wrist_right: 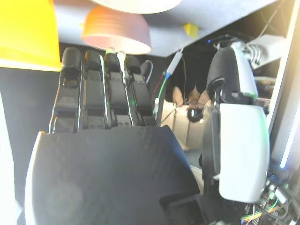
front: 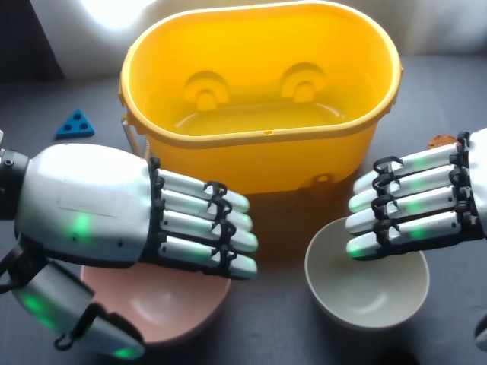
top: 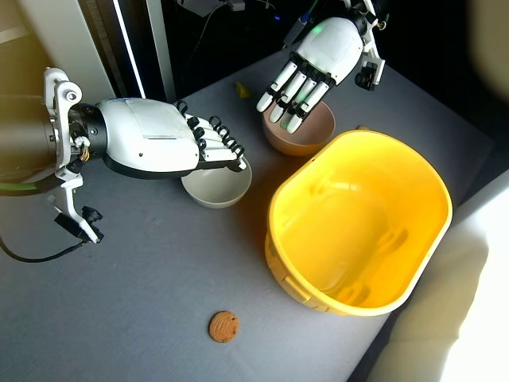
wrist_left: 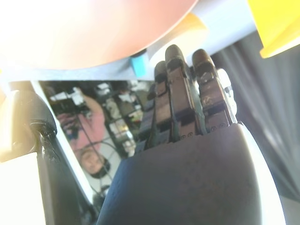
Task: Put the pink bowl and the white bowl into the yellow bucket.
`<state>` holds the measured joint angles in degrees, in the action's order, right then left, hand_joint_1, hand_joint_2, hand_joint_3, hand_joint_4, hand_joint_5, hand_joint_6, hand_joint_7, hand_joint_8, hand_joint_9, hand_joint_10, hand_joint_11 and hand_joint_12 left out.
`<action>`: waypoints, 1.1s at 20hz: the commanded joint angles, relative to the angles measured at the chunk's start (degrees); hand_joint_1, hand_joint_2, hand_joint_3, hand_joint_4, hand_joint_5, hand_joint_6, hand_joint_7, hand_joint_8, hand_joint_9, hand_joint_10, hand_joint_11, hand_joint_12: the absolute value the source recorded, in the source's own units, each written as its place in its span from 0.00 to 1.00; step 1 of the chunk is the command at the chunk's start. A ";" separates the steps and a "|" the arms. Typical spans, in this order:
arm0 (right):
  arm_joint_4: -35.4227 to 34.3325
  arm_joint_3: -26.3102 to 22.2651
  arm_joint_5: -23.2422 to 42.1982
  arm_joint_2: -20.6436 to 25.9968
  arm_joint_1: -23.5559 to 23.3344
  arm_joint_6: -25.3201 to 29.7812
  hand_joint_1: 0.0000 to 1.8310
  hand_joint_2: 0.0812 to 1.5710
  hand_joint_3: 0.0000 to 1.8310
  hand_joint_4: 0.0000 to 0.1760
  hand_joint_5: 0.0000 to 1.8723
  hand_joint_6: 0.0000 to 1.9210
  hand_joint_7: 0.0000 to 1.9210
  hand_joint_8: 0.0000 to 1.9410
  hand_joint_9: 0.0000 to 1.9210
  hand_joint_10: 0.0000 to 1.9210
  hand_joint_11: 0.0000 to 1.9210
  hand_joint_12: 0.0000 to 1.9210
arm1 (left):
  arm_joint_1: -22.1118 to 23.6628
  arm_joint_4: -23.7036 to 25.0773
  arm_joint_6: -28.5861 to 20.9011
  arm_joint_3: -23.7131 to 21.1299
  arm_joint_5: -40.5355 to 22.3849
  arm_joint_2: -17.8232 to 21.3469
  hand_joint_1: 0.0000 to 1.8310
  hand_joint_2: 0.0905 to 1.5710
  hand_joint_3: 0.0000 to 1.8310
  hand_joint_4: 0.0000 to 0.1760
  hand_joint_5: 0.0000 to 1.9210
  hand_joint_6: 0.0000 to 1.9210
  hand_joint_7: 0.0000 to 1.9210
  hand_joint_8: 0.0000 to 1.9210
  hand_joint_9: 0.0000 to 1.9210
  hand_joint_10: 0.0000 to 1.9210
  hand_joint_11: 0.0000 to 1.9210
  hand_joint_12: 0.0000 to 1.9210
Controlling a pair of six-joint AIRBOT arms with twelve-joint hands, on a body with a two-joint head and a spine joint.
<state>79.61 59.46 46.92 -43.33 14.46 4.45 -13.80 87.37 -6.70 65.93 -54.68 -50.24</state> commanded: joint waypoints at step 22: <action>-3.61 -0.14 3.41 -0.31 6.24 -0.72 0.72 0.61 0.00 0.00 0.04 0.01 0.02 0.00 0.01 0.00 0.00 0.33 | 6.24 3.02 -8.44 2.27 -5.98 1.54 0.64 0.62 0.00 0.00 0.02 0.00 0.00 0.00 0.00 0.00 0.00 0.17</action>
<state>79.48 59.37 47.22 -44.18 21.06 3.81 -7.75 94.17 -15.86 68.36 -59.05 -49.50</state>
